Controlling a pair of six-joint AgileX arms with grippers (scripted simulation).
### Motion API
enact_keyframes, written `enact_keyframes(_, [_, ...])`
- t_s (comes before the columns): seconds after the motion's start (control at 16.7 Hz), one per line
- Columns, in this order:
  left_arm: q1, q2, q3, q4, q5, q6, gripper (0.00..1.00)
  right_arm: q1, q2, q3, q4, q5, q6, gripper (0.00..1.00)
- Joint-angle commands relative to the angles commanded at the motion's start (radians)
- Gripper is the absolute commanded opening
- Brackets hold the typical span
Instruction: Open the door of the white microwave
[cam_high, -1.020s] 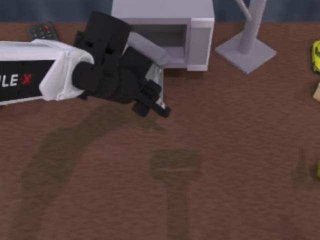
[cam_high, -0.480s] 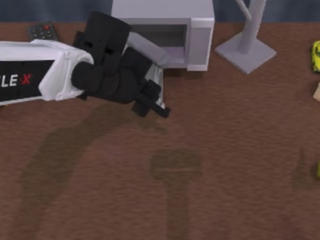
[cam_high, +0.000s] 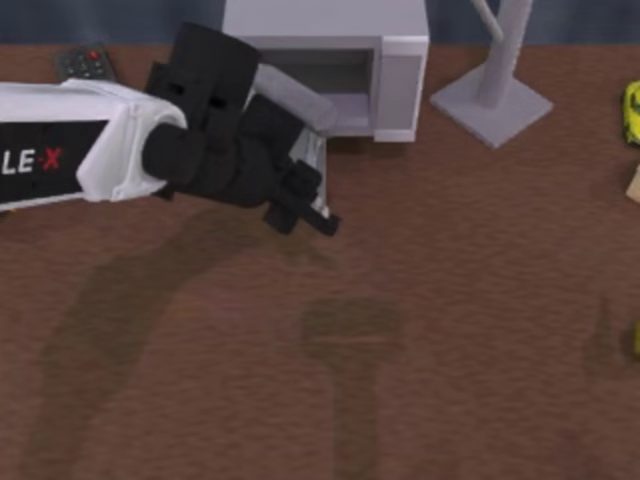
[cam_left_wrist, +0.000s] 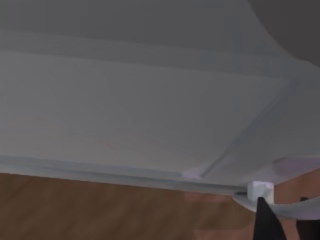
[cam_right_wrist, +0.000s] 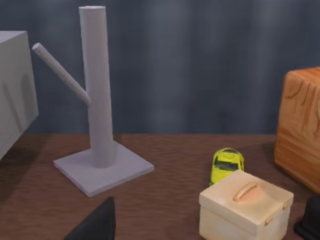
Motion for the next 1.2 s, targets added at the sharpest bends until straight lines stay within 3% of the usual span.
enact_keyframes(1.2, [0.028,-0.014,-0.015,-0.016,0.052,0.067,0.0,0.0,0.0,0.0,0.0,0.0,0.0,1.0])
